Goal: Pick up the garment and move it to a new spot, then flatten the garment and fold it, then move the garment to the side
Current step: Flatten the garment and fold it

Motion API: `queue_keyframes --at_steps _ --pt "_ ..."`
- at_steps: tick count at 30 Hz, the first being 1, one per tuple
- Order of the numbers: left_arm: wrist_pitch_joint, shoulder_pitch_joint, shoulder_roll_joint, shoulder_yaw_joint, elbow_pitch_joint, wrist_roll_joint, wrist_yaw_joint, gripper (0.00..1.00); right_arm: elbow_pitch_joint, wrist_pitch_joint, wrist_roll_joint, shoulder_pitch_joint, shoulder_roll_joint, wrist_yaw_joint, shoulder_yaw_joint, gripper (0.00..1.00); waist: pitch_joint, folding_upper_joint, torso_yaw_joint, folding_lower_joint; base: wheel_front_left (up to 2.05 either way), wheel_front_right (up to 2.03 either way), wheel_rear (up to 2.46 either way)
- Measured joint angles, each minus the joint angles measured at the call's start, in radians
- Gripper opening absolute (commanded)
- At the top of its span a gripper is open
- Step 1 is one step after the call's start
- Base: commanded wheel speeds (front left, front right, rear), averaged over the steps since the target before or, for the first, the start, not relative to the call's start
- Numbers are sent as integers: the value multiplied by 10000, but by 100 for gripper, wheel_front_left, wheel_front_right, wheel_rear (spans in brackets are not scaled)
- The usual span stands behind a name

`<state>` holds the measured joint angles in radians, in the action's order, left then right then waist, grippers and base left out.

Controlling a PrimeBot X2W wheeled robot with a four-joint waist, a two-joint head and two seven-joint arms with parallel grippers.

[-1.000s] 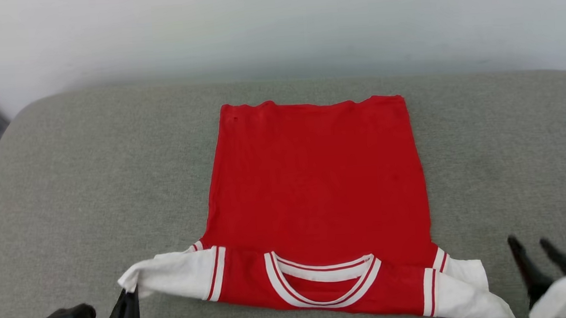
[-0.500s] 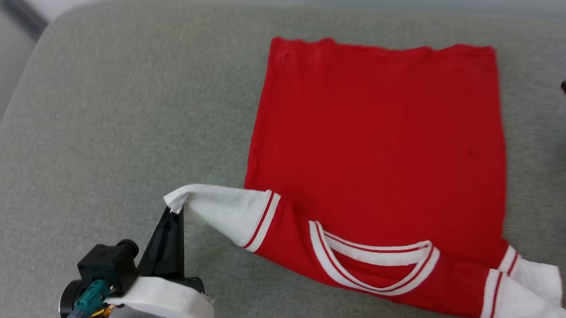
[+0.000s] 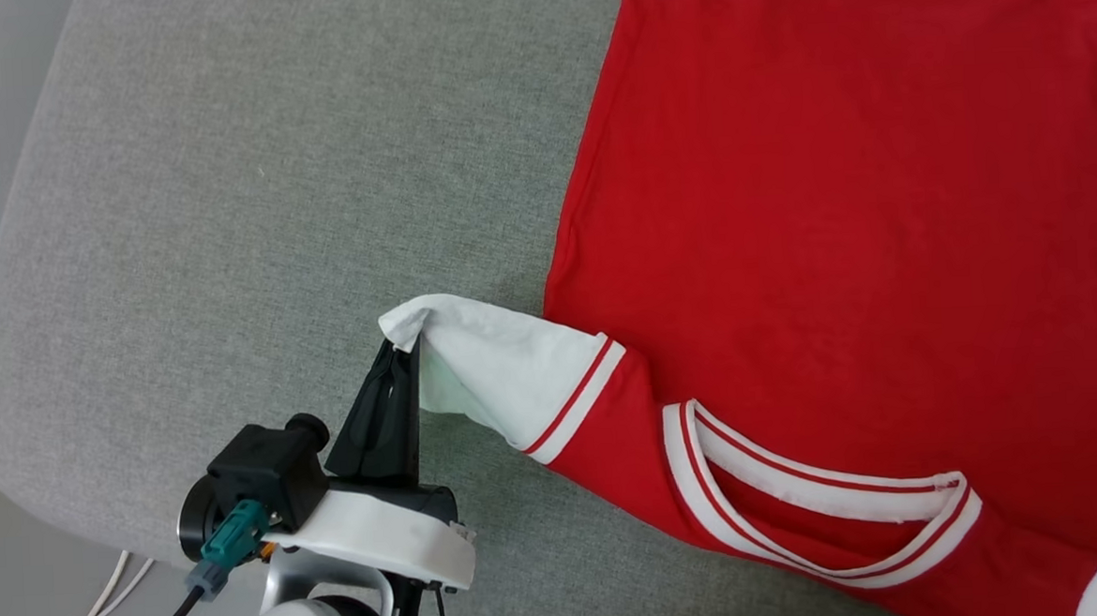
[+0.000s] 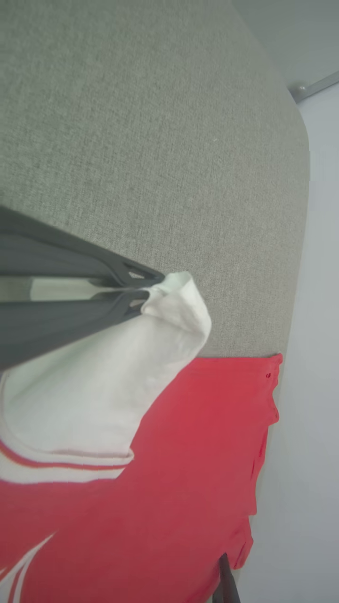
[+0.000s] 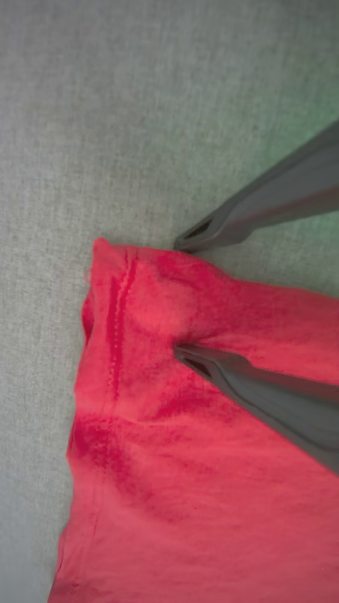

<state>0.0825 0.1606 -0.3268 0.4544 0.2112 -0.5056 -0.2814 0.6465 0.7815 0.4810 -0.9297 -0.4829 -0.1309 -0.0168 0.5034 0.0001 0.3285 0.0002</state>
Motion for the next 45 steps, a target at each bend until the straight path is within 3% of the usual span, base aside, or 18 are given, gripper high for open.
queue_keyframes --at_steps 3,4,5,6,13,22,29,33,36,40,41,42,43,45 --pt "90 101 88 23 -176 -4 25 0 318 529 136 -291 -52 -2 -90 100 205 0 171 -1 0 0 0" --pt "98 111 107 23 -242 -8 59 0 426 694 134 -357 -67 -2 -128 67 217 0 208 -2 0 0 0" --pt "104 114 115 21 -303 -13 77 0 508 817 105 -411 -88 -2 -132 16 190 0 221 -1 0 0 0" --pt "119 122 115 21 -345 -38 86 0 623 869 104 -441 -81 -2 -169 0 140 0 220 -1 0 0 0" --pt "79 109 -65 -65 -543 -150 88 0 627 673 -199 -350 -71 0 303 0 -397 0 64 -1 0 0 0" --pt "-157 -710 -577 -650 -915 -583 -192 0 -1060 84 -81 502 -871 -4 1691 0 -1697 -1 -769 -2 0 0 0" --pt "-433 -1691 -1145 -1275 -945 -1007 -499 0 -3041 499 558 3130 -1482 -4 1858 0 -2705 0 -2027 -2 0 0 0" --pt "-541 -2172 -1327 -1532 -1001 -1363 -539 0 -4242 1030 976 5448 -1565 -6 1588 0 -3218 0 -2782 -3 0 0 0" --pt "-575 -2503 -1384 -1685 -1097 -1546 -562 0 -4909 1329 1072 7451 -1440 -4 1147 0 -3617 0 -3256 -3 0 0 0" --pt "-631 -2807 -1484 -1762 -1103 -1678 -610 0 -5371 1793 1131 9670 -456 -6 548 0 -4024 0 -3827 -5 0 0 0" --pt "-679 -2804 -1515 -1745 -1087 -1682 -560 0 -5327 1787 1216 10026 -102 -4 397 6 -4093 0 -3941 -5 0 0 0" --pt "-709 -2793 -1526 -1735 -1072 -1712 -533 0 -5313 1766 1175 10313 138 -2 391 48 -4149 0 -4043 -5 0 0 0" --pt "-713 -2779 -1532 -1722 -1058 -1726 -531 0 -5311 1632 1191 10508 343 -2 332 100 -4190 0 -4137 -5 0 0 0" --pt "-757 -2774 -1565 -1718 -1053 -1724 -533 0 -5438 959 1120 10511 642 -2 173 100 -4224 0 -4271 -5 0 0 0"
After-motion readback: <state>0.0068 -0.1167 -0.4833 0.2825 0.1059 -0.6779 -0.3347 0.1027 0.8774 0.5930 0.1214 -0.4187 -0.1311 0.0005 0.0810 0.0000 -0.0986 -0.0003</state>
